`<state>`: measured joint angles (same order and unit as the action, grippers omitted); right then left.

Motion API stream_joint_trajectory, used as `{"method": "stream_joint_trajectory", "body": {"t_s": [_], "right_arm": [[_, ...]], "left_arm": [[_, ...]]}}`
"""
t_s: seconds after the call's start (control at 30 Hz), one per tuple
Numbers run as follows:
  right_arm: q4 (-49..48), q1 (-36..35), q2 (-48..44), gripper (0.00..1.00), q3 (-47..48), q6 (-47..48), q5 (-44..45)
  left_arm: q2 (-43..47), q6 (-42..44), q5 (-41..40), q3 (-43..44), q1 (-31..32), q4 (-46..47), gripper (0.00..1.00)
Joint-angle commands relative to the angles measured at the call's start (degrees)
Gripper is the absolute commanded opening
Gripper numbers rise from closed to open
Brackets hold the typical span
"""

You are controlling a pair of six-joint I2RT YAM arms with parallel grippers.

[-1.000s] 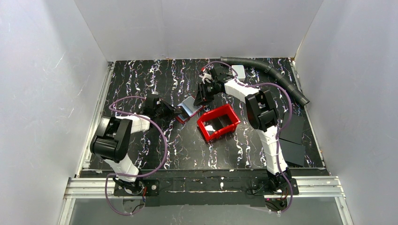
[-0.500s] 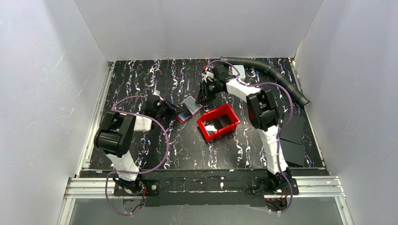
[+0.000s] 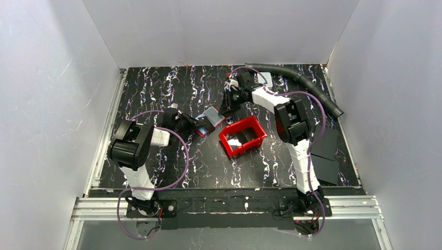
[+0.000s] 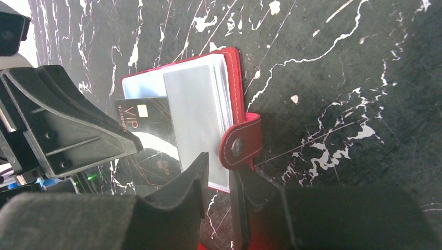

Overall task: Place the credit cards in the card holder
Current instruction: Insert the credit card into the card holder.

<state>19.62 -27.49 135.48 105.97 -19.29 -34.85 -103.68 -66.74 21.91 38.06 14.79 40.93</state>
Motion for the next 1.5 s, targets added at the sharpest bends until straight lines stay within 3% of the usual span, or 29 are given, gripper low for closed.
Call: {"method": "stream_joint_trajectory", "body": {"t_s": [0.0,1.03,1.47], "right_arm": [[0.1,0.1,0.6,0.28,0.4,0.5,-0.3],[0.7,0.1,1.3,0.27,1.6,0.6,-0.9],[1.2,0.1,1.6,0.27,2.4,0.7,-1.0]], "left_arm": [[-0.3,-0.5,0.7,-0.9,0.0,3.1,0.0],[3.6,0.7,1.2,-2.5,0.0,5.6,0.0],[0.3,-3.6,2.2,-3.8,0.0,7.5,0.0]]}}
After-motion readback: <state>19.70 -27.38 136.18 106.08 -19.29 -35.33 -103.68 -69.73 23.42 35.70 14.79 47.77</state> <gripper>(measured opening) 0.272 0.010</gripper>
